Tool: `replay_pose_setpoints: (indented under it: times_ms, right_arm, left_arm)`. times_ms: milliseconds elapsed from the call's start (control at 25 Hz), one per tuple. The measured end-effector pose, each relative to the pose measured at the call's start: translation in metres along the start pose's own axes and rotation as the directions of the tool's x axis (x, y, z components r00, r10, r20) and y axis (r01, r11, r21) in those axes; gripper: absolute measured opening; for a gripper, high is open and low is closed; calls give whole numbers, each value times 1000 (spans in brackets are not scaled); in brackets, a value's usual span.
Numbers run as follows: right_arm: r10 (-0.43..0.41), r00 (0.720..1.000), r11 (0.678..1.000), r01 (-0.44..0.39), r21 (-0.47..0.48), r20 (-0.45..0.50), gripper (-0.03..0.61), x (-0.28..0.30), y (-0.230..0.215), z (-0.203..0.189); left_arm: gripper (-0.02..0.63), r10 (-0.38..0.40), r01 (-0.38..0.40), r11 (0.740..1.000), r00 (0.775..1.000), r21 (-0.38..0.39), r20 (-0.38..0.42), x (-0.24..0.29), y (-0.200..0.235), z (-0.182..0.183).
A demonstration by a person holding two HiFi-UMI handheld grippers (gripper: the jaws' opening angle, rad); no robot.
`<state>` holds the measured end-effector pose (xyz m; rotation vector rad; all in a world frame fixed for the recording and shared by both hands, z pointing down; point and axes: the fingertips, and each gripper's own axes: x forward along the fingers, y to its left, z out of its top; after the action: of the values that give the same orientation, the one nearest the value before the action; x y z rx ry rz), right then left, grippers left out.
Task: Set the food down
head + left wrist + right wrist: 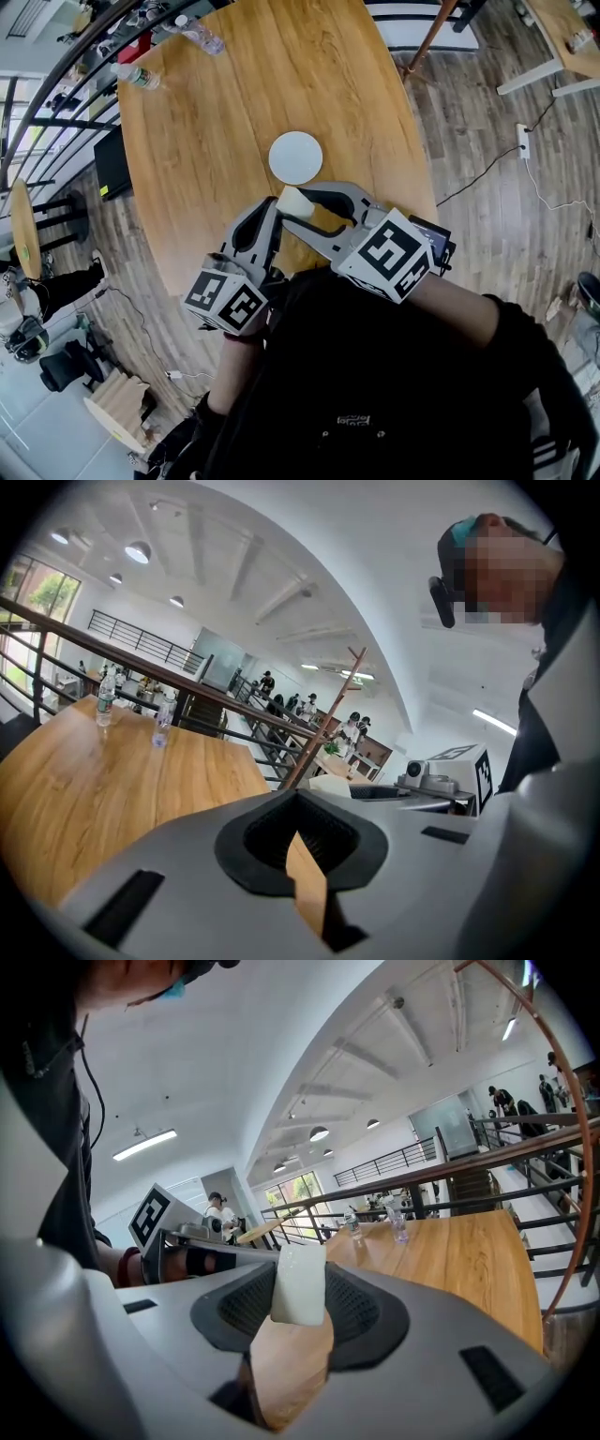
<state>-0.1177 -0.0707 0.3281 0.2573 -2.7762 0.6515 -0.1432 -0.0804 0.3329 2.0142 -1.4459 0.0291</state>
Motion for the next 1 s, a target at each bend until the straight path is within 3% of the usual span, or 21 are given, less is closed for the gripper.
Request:
replay_pose_setpoints:
  times_ms: [400,1000]
  right_arm:
    - [-59,998,998,59,-4,-10,178,18,3,4]
    - [-41,999,999,41,-3,-20,178,41,12,5]
  left_arm:
    - [-2,-66,66,998,998,15,-4,-4,16,6]
    - [-2,-28,29,1000,1000,-13,9,-17,38,12]
